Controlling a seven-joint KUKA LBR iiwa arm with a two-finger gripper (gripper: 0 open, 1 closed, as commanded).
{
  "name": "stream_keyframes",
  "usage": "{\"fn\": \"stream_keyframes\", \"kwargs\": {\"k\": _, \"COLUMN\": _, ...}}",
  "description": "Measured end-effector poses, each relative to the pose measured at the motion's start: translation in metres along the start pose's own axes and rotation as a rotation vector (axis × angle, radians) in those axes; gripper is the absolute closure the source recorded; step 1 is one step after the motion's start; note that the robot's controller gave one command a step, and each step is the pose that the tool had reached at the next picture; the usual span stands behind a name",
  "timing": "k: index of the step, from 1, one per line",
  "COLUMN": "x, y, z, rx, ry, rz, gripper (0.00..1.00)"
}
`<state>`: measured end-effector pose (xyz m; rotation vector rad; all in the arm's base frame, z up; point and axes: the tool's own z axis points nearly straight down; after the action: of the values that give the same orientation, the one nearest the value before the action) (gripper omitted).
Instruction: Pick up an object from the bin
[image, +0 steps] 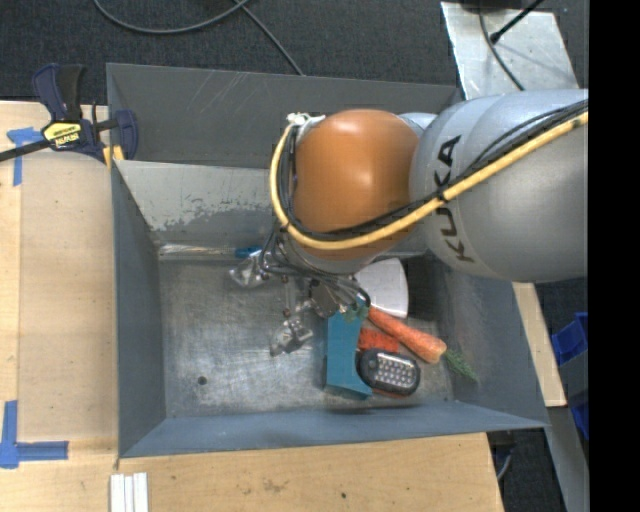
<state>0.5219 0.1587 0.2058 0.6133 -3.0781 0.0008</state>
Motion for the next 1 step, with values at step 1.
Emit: {"fn": "stream_keyframes", "kwargs": {"k": 1, "x": -0.0034, "y": -0.0483, "z": 0.0181, "rx": 0.000, "ry": -0.013, "rz": 0.049, "gripper": 0.00}}
